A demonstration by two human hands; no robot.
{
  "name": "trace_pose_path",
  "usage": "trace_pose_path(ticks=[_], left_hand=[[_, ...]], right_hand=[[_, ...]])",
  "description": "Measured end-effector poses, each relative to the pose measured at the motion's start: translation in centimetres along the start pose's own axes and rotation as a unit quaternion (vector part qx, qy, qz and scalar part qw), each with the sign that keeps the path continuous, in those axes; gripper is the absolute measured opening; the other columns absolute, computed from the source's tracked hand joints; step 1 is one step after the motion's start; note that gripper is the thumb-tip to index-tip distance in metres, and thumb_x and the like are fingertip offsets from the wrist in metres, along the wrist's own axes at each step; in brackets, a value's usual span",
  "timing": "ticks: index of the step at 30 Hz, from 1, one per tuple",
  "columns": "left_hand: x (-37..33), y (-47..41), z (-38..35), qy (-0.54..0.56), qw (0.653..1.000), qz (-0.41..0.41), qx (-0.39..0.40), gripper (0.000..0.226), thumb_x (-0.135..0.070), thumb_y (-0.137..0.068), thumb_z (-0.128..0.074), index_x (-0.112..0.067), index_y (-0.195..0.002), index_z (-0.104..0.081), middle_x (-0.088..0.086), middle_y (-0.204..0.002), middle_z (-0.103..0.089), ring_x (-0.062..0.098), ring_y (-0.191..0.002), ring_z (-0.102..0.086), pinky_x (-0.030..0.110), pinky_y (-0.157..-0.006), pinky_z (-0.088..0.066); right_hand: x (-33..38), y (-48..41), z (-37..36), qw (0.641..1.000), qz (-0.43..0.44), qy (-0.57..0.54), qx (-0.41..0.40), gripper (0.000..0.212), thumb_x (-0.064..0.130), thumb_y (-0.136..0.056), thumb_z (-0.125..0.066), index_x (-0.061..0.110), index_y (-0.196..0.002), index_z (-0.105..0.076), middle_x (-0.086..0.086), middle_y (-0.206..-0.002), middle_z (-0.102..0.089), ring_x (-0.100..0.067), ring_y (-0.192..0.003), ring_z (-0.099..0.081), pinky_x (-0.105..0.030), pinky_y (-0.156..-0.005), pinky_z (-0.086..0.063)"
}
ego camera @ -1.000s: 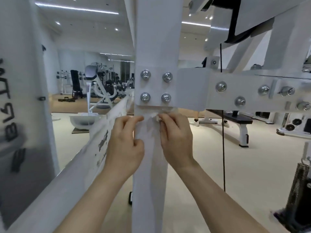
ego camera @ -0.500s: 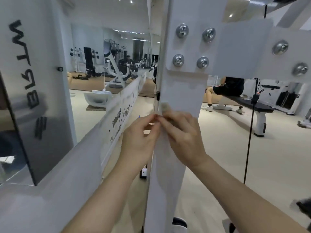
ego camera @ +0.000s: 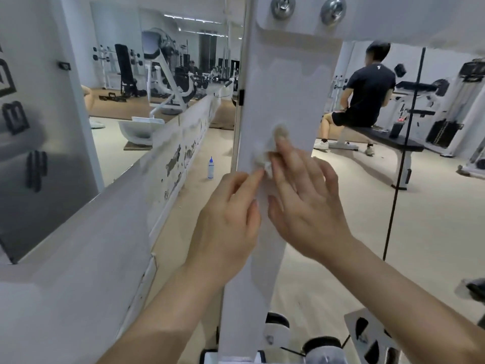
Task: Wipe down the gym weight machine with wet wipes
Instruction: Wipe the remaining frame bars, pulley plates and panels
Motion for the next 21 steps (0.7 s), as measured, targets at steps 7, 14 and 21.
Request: trace_pose_path(ticks=[7, 14, 21], left_hand=[[0.6, -2.2, 0.3, -0.037, 0.995, -0.074, -0.057, 0.049, 0.003, -0.077, -0.044, -0.006, -0.123, -0.060, 0.008, -0.112, -0.056, 0.022, -0.094, -0.059, 0.037, -0.073, -0.053], [3.9, -0.3, 0.1, -0.051, 0.989, -0.103, 0.093, 0.038, -0.010, -0.086, -0.045, -0.022, -0.122, -0.047, -0.003, -0.105, -0.040, 0.018, -0.081, -0.053, 0.036, -0.063, -0.053], [8.4, 10.8, -1.8, -0.026, 0.963, -0.066, 0.262, 0.027, -0.026, -0.093, -0.047, -0.024, -0.120, -0.047, -0.005, -0.106, -0.049, 0.017, -0.077, -0.059, 0.038, -0.058, -0.054]], right_hand=[[-0.1, -0.5, -2.8, 0.999, -0.033, -0.021, -0.024, 0.073, 0.040, -0.099, -0.044, 0.003, -0.153, -0.011, -0.018, -0.159, 0.000, -0.034, -0.150, -0.004, -0.052, -0.119, -0.014], [2.3, 8.5, -6.6, 0.994, 0.079, -0.071, 0.033, 0.070, 0.039, -0.095, -0.055, 0.018, -0.154, -0.023, 0.001, -0.163, -0.014, -0.031, -0.151, -0.004, -0.067, -0.103, -0.033], [5.1, 17.4, -9.3, 0.980, 0.164, -0.059, 0.093, 0.057, 0.036, -0.094, -0.056, 0.021, -0.147, -0.040, 0.005, -0.155, -0.034, -0.028, -0.151, -0.009, -0.071, -0.100, -0.031]])
Point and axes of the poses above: each hand's wrist, its own y-axis away from the middle knuckle, its own z-axis out of the back of the hand, x = y × z, the point moved 1 cm from there along -y, towards the middle knuckle
